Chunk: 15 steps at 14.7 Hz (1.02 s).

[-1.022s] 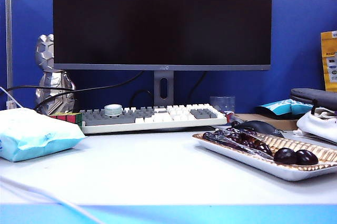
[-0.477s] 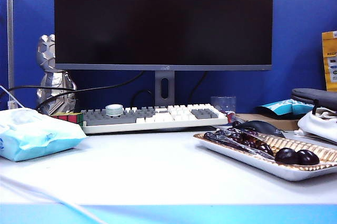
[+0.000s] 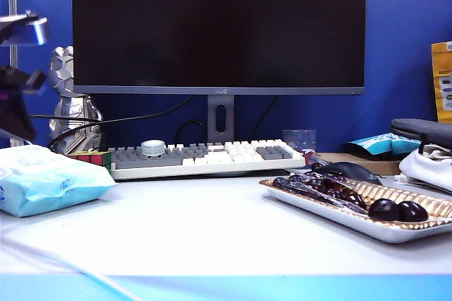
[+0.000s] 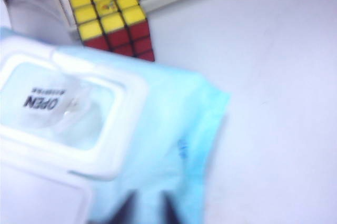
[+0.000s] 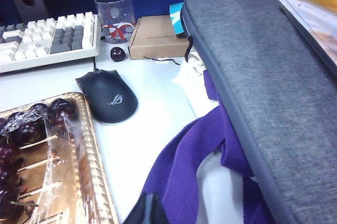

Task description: Pull out a wet wipe from the sky blue wet wipes packet and place it on the table.

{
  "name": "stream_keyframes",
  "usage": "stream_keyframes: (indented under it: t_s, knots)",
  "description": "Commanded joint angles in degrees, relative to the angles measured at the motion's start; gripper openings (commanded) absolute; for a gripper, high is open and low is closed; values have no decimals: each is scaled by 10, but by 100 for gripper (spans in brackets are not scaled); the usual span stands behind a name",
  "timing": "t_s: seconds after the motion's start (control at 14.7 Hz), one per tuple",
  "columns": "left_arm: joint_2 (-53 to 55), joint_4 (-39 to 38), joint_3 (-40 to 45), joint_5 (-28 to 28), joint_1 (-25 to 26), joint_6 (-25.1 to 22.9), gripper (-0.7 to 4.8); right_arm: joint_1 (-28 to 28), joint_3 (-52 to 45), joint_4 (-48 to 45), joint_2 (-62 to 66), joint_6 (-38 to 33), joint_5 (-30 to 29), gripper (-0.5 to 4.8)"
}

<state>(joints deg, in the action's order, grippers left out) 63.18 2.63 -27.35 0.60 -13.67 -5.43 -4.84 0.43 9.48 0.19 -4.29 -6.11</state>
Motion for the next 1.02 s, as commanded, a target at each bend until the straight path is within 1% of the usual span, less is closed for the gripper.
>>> stream_keyframes:
  t_s: [0.07, 0.14, 0.27, 0.34, 0.41, 0.48, 0.54, 0.68, 0.75, 0.82, 0.89, 0.95, 1.02]
  knots:
    - [0, 29, -3, 37, 1, -1, 142, 0, -1, -5, 0, -2, 0, -1]
    - [0, 53, -3, 34, 1, 9, 144, 0, -1, -5, 0, -2, 0, -1]
    - [1, 91, -3, 32, 1, 60, 149, 0, -1, -5, 0, -2, 0, -1]
    - [5, 98, -3, 32, 1, 61, 149, 0, -1, -5, 0, -2, 0, -1]
    - [17, 100, -3, 32, 1, 61, 174, 0, -1, -5, 0, -2, 0, -1]
    - [33, 104, -3, 33, 1, 66, 319, 0, -1, -5, 0, -2, 0, -1]
    - [58, 111, -3, 36, 1, 89, 479, 0, -1, -5, 0, -2, 0, -1]
    - [89, 139, -3, 37, 1, 125, 479, 0, -1, -5, 0, -2, 0, -1]
    - [103, 175, -4, 38, 1, 157, 473, 0, -1, -5, 0, -2, 0, -1]
    - [106, 184, -7, 53, 1, 171, 442, 0, -1, -5, 0, -2, 0, -1]
    - [106, 185, -11, 66, 1, 171, 441, 0, -1, -5, 0, -2, 0, -1]
    - [107, 186, -12, 78, 1, 178, 419, 0, -1, -5, 0, -2, 0, -1]
    - [110, 182, -16, 90, 1, 179, 373, 0, -1, -5, 0, -2, 0, -1]
